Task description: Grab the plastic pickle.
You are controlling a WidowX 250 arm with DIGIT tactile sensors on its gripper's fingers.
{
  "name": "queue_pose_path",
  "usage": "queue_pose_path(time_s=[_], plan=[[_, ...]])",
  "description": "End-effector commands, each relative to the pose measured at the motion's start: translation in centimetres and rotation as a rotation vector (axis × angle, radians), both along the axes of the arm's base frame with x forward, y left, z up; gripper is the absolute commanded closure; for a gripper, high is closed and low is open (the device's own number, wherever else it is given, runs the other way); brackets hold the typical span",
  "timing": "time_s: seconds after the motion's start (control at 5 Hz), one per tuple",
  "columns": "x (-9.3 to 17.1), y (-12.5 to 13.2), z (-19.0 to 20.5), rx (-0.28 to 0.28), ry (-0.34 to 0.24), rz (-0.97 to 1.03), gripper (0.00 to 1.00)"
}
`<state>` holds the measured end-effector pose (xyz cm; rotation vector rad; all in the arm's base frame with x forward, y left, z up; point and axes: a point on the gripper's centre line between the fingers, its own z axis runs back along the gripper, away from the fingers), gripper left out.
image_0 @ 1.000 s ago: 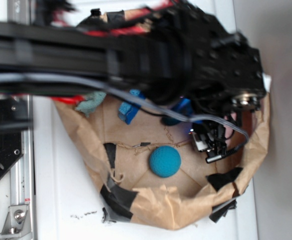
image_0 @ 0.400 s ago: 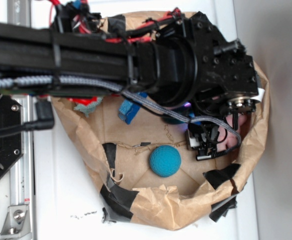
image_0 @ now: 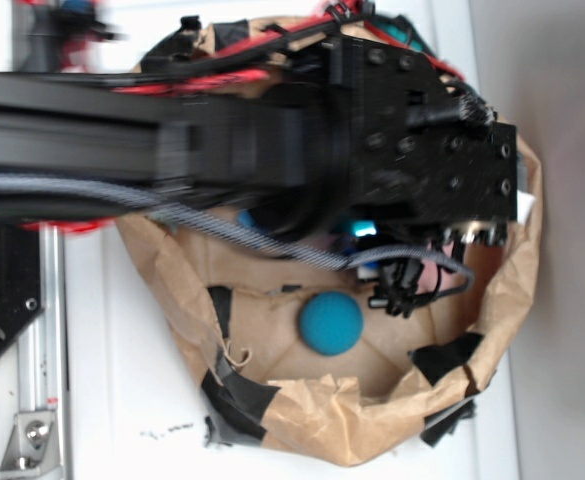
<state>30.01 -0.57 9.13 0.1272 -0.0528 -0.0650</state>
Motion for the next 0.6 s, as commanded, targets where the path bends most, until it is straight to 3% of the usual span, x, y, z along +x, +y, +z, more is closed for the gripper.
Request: queue_pose_path(time_s=[0.0,0.4], plan=[[-1.0,-1.0,8.9,-0.122,-0.16,0.114,1.0],[-1.8,-2.1,9.8,-0.026,-0.158,0.142,1.0]])
